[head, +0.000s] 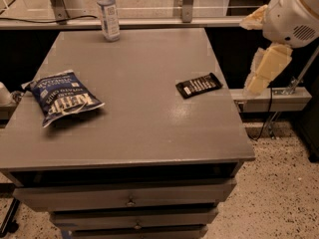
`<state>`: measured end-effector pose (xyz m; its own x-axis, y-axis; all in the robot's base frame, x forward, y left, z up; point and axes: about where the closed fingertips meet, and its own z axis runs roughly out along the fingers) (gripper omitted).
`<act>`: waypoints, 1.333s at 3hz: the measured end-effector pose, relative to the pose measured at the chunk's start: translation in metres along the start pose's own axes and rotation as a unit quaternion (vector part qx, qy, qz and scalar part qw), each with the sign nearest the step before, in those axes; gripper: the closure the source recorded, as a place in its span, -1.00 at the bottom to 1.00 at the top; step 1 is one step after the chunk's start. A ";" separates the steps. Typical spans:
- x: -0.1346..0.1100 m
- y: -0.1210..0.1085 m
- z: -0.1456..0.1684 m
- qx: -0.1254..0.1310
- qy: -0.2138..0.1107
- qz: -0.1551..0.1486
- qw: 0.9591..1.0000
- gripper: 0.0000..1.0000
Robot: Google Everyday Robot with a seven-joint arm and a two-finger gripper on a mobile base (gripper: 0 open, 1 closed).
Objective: Move blue chip bag near blue plastic bottle
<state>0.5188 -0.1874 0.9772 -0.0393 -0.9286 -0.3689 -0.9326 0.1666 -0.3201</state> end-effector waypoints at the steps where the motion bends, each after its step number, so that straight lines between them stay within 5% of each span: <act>1: -0.028 -0.003 0.023 -0.014 -0.042 -0.017 0.999 -1.00; 2: -0.066 0.000 0.054 -0.034 -0.096 -0.016 0.995 -1.00; 4: -0.150 0.002 0.118 -0.054 -0.195 -0.001 0.979 -1.00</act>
Offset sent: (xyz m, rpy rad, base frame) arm 0.0351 0.1340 -0.0385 0.3089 0.0466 0.1669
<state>0.5656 -0.0083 0.9289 0.0831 -0.7289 -0.6795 -0.9660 0.1087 -0.2347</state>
